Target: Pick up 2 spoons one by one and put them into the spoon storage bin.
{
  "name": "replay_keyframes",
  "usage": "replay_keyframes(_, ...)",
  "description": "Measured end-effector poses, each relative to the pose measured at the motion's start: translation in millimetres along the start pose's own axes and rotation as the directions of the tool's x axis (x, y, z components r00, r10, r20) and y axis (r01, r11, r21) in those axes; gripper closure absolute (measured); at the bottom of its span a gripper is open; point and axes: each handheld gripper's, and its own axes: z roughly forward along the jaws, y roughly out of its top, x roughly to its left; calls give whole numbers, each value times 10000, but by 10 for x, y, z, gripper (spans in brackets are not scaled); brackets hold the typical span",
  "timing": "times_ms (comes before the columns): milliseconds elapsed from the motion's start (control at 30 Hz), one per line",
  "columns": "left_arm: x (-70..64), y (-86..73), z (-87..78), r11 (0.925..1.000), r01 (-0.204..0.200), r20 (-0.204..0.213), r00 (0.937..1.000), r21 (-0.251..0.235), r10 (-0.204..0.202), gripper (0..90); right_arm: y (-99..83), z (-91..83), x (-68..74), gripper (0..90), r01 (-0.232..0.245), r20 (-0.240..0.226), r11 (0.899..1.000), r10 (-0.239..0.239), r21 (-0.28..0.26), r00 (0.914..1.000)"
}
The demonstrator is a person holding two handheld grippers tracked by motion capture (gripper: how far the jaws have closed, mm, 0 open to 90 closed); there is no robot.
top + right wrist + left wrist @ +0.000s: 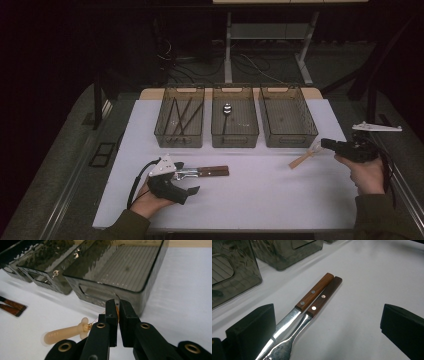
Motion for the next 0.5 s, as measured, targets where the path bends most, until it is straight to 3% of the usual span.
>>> replay_keyframes(300,0,-3,-4,10000,-47,5,10000,39,47,0,165,50,191,851,63,-265,9996,-70,-274,9996)
replay_keyframes(500,-2,-8,9,9999,-82,26,10000,86,82,0,278,84,324,850,348,-494,9982,-371,-480,9981)
